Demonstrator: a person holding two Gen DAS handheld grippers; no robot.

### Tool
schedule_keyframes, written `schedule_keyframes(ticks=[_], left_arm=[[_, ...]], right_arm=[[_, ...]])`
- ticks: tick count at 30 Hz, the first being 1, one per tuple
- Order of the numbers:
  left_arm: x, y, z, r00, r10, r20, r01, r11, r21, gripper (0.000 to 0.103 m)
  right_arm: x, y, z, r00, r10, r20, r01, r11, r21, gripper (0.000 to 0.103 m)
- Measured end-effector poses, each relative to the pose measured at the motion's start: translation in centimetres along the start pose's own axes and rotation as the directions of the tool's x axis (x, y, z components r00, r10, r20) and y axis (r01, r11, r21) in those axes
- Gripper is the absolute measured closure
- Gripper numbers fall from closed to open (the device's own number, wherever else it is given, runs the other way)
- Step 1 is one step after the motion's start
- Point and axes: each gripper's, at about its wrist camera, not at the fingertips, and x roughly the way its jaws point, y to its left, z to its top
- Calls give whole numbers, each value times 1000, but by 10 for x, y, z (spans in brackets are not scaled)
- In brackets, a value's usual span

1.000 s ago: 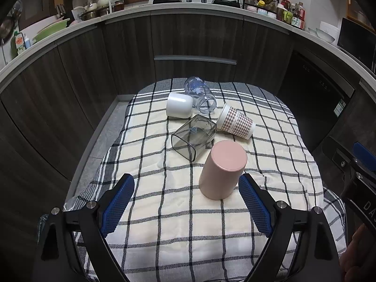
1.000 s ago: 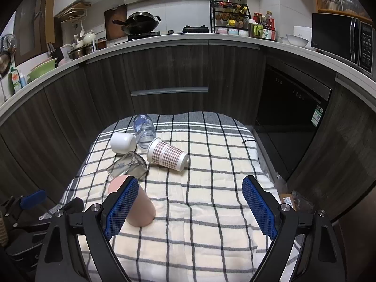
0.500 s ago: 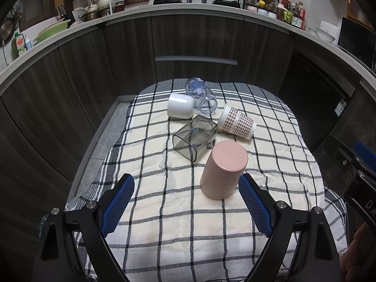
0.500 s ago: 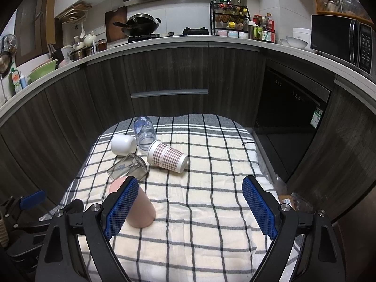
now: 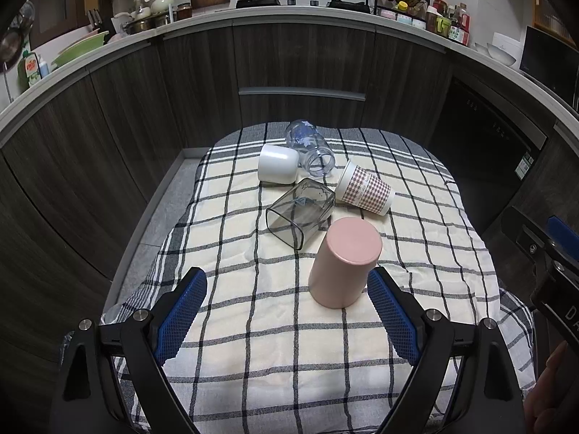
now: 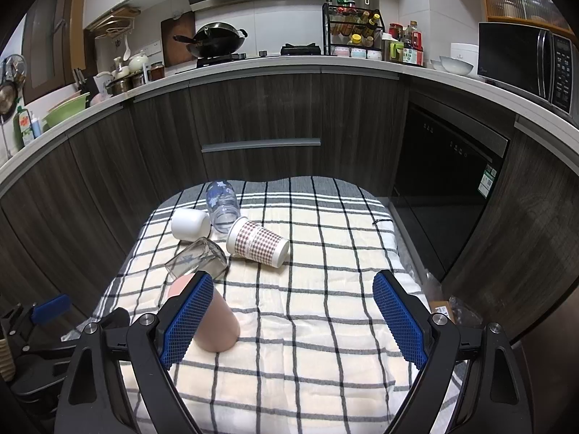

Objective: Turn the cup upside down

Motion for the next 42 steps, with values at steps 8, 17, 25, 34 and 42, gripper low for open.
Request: schedule_keyframes(ticks=[8, 17, 25, 34, 42], left_arm=[[-4, 0, 0, 1000, 2, 19, -2, 1000, -4, 12], [-15, -1, 2, 998, 5, 61, -5, 1000, -3, 12], [-17, -2, 2, 998, 2, 66, -2, 1000, -2, 12], [-18, -2, 2, 998, 4, 67, -4, 1000, -2, 12], [-21, -2, 4, 997, 6, 80, -7, 1000, 2, 12]], right_arm=[[-4, -1, 3, 1000, 1, 9, -1, 1000, 5, 13], [-9, 0, 5, 999, 7, 31, -7, 1000, 16, 12], [-8, -1, 4, 999, 7, 35, -8, 1000, 20, 11], [-9, -1, 3, 999, 7, 38, -8, 1000, 21, 11], [-11, -1, 4, 999, 8, 41, -9, 1000, 26, 11]])
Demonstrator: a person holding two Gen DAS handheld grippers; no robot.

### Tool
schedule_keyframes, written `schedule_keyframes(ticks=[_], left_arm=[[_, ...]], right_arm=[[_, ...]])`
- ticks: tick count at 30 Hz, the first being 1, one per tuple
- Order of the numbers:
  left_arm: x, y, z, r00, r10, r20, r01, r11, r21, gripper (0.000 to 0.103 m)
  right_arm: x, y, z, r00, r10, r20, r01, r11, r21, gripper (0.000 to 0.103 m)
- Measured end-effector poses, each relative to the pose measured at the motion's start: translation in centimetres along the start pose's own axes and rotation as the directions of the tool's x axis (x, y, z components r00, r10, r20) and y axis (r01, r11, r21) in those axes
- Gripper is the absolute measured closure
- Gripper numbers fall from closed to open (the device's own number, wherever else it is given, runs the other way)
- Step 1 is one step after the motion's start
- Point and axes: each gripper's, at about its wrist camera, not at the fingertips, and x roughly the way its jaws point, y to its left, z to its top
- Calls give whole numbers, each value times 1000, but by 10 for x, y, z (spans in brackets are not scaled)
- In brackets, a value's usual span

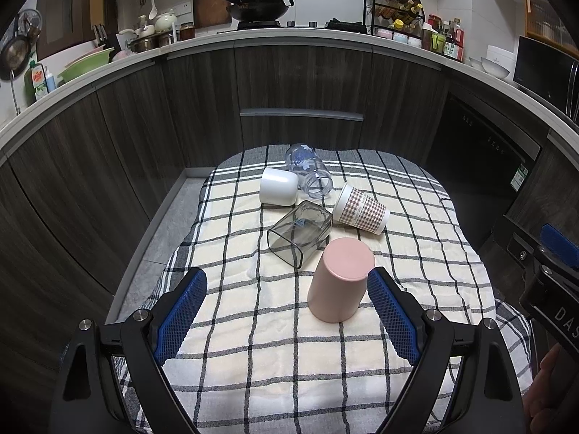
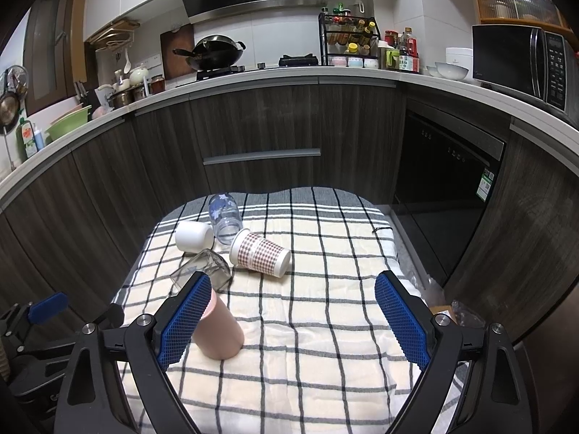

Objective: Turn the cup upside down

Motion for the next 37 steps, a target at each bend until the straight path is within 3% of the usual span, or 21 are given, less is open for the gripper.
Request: schedule_keyframes(ticks=[16, 20, 37], left_arm=[[-1, 0, -1, 1000, -10, -13, 10, 1000, -6, 8], [1, -2, -1, 1000, -7, -27, 7, 1000, -7, 0], [1, -4, -2, 1000, 20, 2, -20, 1000, 9, 0]], right_arm=[[0, 0, 0, 1000, 2, -2, -2, 1000, 2, 11], [1, -1, -1, 1000, 0, -6, 0, 1000, 3, 11], [6, -3, -6, 1000, -6, -17, 6, 1000, 12, 11]])
